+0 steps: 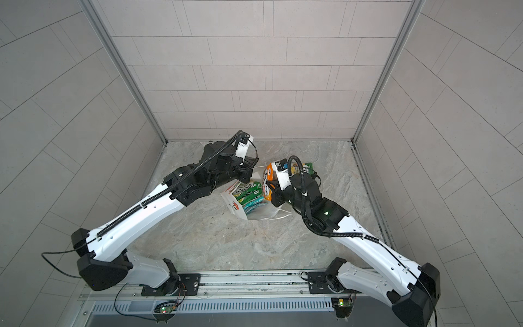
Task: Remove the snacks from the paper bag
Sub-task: 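Lift the orange FOX'S pack up out of the bag with the right gripper, then carry the orange pack beside the green pack and lower it with the right gripper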
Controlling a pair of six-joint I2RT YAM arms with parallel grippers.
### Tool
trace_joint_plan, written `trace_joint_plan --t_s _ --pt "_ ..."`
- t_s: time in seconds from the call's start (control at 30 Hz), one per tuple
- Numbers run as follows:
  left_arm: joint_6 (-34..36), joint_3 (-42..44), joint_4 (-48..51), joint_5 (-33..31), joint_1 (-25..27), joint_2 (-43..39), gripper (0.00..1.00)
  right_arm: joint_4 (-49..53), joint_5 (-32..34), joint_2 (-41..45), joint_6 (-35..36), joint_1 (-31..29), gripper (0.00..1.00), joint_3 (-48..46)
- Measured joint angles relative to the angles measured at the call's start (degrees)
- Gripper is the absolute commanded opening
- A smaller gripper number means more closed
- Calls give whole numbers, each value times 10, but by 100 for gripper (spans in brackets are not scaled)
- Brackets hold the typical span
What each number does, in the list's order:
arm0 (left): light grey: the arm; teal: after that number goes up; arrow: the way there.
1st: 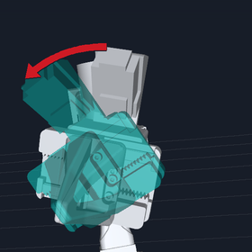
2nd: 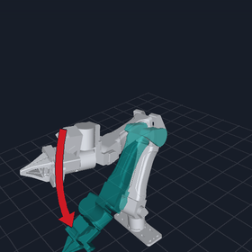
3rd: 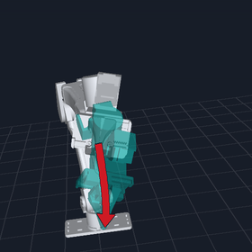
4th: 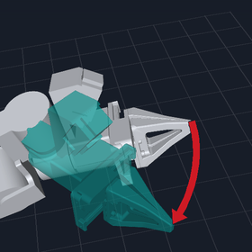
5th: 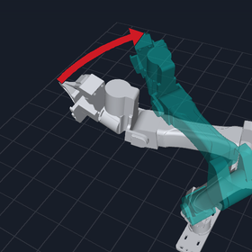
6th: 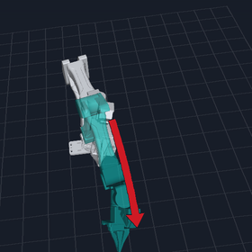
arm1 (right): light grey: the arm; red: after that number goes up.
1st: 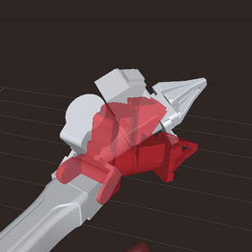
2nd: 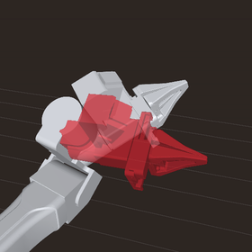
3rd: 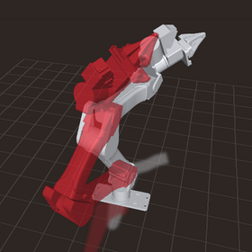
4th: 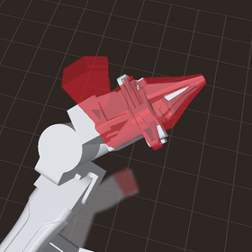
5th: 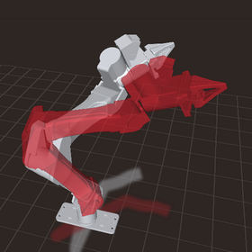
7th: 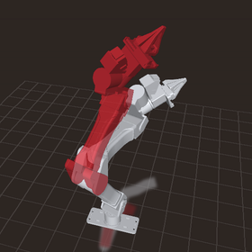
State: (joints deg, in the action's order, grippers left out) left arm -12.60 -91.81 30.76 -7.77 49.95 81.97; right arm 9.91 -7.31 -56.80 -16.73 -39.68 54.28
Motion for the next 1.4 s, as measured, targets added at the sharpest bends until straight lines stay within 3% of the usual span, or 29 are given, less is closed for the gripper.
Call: trace_joint_plan --t_s 0.83,1.13,1.4 --pt "-6 -8 23 -59 -9 0 0 36 0 -16 7 40 0 188" --pt "-5 -8 22 -60 -10 -2 0 60 37 -10 18 111 0 229" --pt "-2 -8 22 -59 -11 -7 0 114 81 -14 31 218 0 238"
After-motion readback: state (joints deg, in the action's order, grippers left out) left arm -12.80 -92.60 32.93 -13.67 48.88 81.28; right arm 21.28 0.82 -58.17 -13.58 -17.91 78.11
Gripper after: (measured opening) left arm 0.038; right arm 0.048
